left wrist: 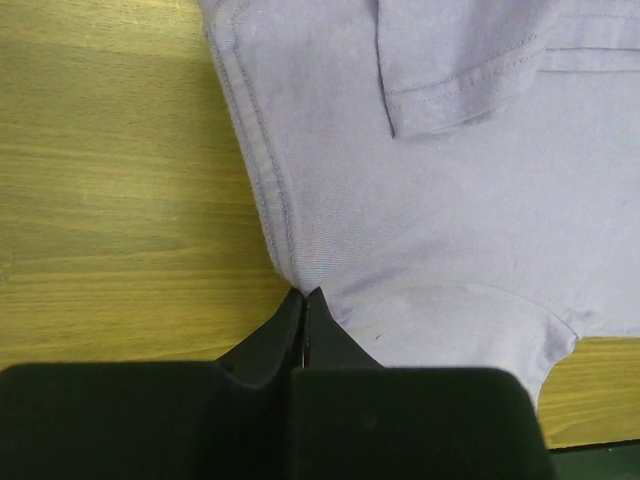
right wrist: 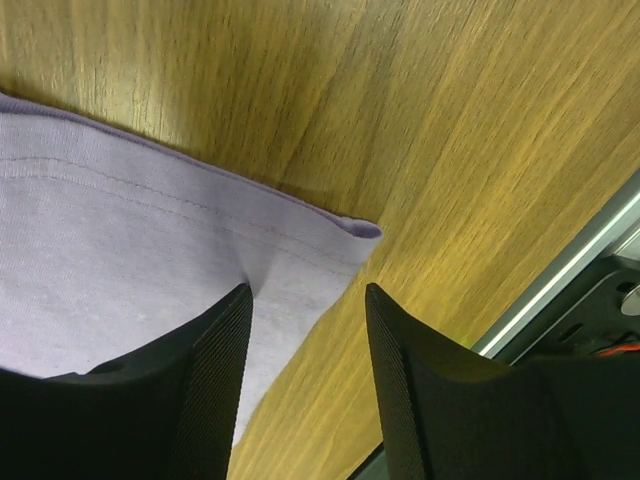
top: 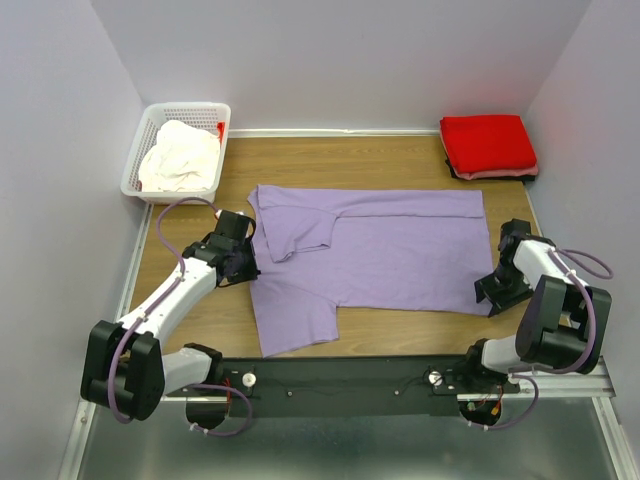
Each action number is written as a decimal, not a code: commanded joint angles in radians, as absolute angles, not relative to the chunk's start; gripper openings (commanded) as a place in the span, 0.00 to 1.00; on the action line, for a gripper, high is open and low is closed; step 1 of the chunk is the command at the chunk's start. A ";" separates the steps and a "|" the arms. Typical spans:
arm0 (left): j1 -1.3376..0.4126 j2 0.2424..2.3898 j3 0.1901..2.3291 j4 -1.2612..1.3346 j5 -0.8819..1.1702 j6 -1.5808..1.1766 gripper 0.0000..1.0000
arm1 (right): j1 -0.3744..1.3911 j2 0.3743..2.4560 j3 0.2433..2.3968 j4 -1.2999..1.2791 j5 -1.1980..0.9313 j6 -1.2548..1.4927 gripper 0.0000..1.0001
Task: Fold and stack the t-shirts
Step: Fold the tshirt
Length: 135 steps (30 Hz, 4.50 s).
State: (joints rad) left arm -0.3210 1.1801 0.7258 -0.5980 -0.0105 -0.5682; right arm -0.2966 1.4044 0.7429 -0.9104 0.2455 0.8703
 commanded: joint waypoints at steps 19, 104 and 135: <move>-0.325 1.192 0.739 -0.591 -0.005 -0.545 0.00 | -0.305 1.459 0.658 -0.813 0.279 0.954 0.30; -0.314 1.220 0.830 -0.629 0.017 -0.512 0.00 | -0.305 1.410 0.696 -0.804 0.201 0.896 0.00; -0.176 1.497 1.058 -0.627 0.028 -0.420 0.00 | -0.252 1.729 1.285 -0.798 0.222 0.543 0.01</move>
State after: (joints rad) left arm -0.1978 1.4700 1.0023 -0.6235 0.0650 -0.4595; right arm -0.2680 1.6852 1.2175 -0.8318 0.1852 0.5884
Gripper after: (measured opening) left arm 0.008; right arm 0.007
